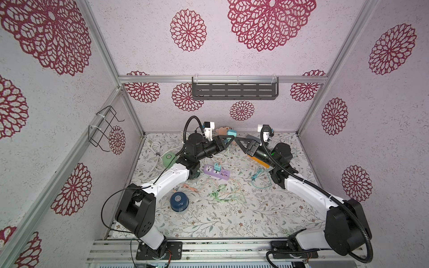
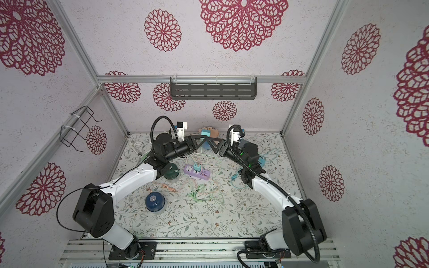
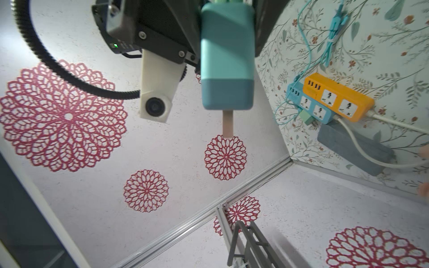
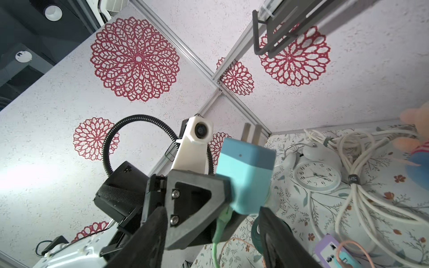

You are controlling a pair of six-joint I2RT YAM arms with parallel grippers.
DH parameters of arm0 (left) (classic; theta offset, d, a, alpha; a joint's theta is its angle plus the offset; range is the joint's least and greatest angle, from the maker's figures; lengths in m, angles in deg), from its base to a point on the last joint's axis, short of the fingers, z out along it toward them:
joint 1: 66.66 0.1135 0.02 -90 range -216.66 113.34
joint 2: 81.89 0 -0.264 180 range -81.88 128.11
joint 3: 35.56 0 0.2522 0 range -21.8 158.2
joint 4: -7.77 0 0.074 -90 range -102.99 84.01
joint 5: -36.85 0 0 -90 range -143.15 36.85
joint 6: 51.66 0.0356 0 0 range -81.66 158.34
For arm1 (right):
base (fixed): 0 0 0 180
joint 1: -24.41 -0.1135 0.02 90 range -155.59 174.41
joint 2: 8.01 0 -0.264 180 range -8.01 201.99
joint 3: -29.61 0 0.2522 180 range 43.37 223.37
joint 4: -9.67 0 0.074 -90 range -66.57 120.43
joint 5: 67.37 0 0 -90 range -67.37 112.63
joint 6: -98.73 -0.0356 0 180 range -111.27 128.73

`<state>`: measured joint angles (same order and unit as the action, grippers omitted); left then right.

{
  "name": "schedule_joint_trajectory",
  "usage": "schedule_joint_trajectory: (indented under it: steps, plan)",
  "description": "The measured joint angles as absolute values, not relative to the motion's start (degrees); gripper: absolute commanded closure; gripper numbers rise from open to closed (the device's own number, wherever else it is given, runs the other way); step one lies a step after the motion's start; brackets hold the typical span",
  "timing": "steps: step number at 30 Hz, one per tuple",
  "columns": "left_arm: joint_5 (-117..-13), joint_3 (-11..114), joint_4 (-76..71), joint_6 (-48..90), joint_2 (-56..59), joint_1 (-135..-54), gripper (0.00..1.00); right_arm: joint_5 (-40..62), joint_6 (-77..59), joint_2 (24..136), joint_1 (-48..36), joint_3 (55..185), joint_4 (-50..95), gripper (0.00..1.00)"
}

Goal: Charge the cordless meat grinders
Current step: Pick up the plug from the center of the board.

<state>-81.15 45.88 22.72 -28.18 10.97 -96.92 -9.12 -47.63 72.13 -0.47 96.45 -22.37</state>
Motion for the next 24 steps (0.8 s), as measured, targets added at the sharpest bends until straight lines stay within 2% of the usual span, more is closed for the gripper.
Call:
schedule_joint_trajectory:
  steps: [6,10,18,24]
  plan:
    - [-81.8,43.9,26.8,-31.4,10.4,-96.9,0.91,-7.4,-50.0,72.7,0.1,96.4,-24.8,0.40]
    - [-82.7,43.7,28.6,-33.1,10.4,-96.9,0.91,-7.6,-51.3,74.0,0.4,98.0,-25.9,0.47]
    - [-83.8,43.0,31.7,-34.8,10.4,-96.9,0.91,-8.1,-53.9,77.7,0.4,100.2,-27.3,0.48]
    - [-84.0,42.7,31.9,-35.3,10.4,-97.2,0.91,-9.1,-55.5,78.6,0.4,101.2,-28.6,0.60]
